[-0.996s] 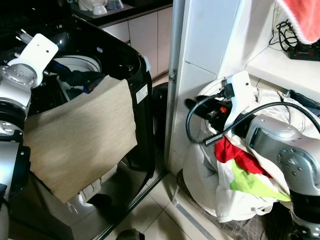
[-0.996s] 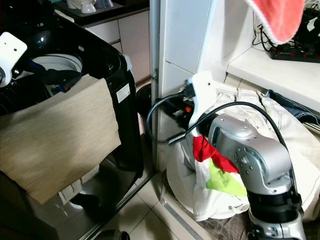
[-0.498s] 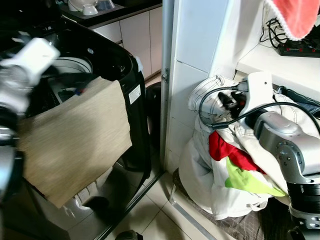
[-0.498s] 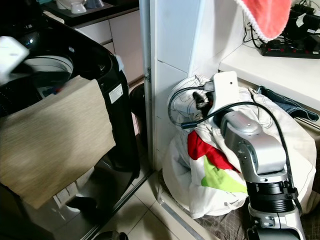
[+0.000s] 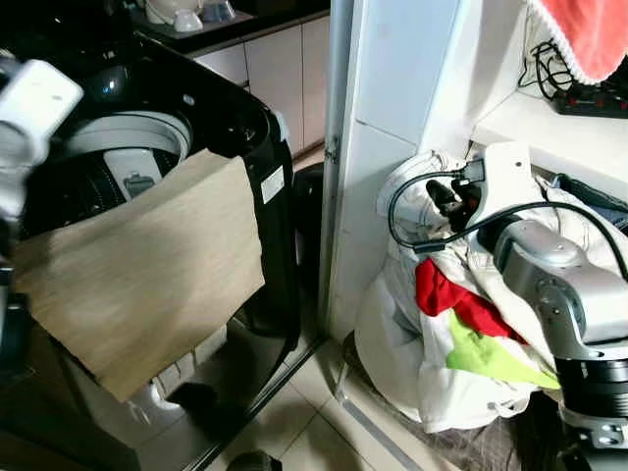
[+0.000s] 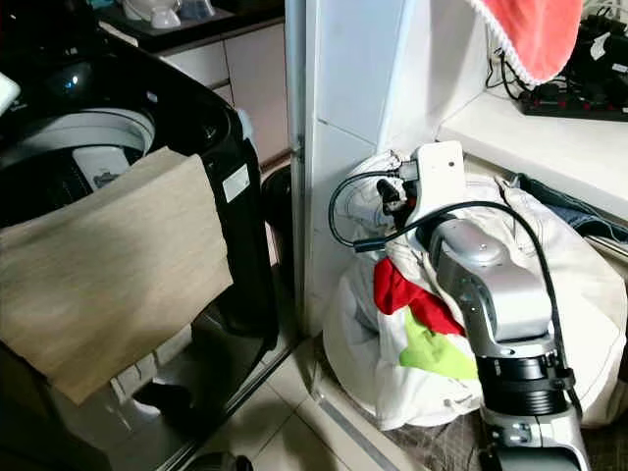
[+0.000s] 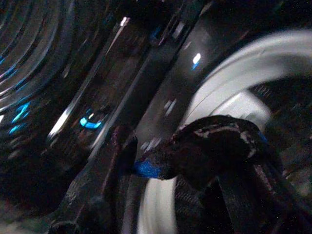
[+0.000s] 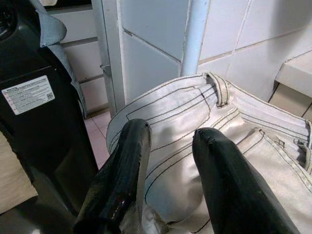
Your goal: Clothes washing
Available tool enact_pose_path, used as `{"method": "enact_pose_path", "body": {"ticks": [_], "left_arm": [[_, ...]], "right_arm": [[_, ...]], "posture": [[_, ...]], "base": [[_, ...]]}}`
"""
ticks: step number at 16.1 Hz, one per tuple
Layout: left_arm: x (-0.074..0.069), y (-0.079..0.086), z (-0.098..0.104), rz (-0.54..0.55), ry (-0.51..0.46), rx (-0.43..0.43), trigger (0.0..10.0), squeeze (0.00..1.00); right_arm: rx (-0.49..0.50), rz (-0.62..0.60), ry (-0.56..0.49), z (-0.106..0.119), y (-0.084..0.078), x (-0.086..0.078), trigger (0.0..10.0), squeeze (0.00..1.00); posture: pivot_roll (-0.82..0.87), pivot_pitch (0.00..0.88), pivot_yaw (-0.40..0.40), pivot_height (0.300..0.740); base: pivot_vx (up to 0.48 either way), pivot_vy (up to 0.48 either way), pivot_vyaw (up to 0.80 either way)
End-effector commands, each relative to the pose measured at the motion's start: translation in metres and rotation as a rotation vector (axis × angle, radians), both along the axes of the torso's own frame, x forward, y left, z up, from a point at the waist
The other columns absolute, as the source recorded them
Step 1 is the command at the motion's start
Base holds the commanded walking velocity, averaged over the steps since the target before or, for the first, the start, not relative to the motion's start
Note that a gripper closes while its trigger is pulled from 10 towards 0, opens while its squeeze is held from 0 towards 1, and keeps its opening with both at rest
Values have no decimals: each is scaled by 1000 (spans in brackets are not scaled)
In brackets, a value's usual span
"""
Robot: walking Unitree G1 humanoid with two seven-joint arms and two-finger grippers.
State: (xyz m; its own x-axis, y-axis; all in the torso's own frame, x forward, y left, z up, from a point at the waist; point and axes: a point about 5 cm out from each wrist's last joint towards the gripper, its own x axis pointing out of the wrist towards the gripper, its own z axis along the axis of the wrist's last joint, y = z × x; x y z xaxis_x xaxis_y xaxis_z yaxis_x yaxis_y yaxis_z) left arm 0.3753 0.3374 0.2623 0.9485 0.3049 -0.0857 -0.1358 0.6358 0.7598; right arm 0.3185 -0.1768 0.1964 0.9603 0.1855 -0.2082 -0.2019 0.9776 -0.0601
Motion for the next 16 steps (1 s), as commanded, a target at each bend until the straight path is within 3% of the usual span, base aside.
{"method": "enact_pose_path", "body": {"ticks": [1,2,3,5,6,8,9,10,11,12,14,15,16], "left_arm": [[2,-5,8,-48,-73,-52,10000,0],[6,-14,9,-101,-93,-96,10000,0],[12,-34,-1,-231,-23,-212,10000,0],[16,-42,-7,-226,6,-187,10000,0],[19,-46,-2,-210,-52,-314,10000,0],[20,-43,2,-166,-93,-357,10000,0],[18,-37,2,-118,-78,-235,10000,0],[16,-31,2,-84,-46,-61,10000,0],[12,-27,0,-119,69,299,10000,0],[12,-28,-3,-163,123,335,10000,0],[10,-23,-5,-165,187,316,10000,0],[8,-15,3,-102,169,331,10000,169],[6,-9,8,-63,161,350,10000,173]], "right_arm": [[-8,-9,-23,4,-1,2,10000,0],[-9,-12,-24,4,-2,2,10000,0],[-13,-16,-19,2,-3,2,10000,0],[-15,-15,-21,2,-1,3,10000,0],[-10,-20,-28,3,-1,2,10000,0],[-5,-35,-28,2,-2,0,10000,0],[-5,-39,-26,1,-3,0,10000,0],[-6,-40,-25,0,-3,0,10000,0],[-9,-40,-24,-1,-3,-1,10000,0],[-9,-40,-24,-1,-3,-1,10000,0],[-16,-32,-26,0,-1,0,10000,0],[-14,-31,-30,0,-1,0,10000,0],[-12,-32,-31,1,0,0,10000,0]], "posture": [[-23,0,48,740],[-18,0,45,740],[-18,0,45,740],[-18,0,50,740],[-22,0,60,740],[-23,0,71,740],[-23,0,73,740],[-23,0,73,740],[-23,0,73,740],[-23,0,73,740],[-15,0,74,740],[-15,0,78,740],[-15,0,81,740]], "base": [[0,0,0],[0,0,0],[0,0,0],[0,0,0],[0,0,0],[0,0,0],[0,0,0],[0,0,0],[0,0,0],[0,0,0],[0,0,0],[0,0,0],[0,0,0]]}}
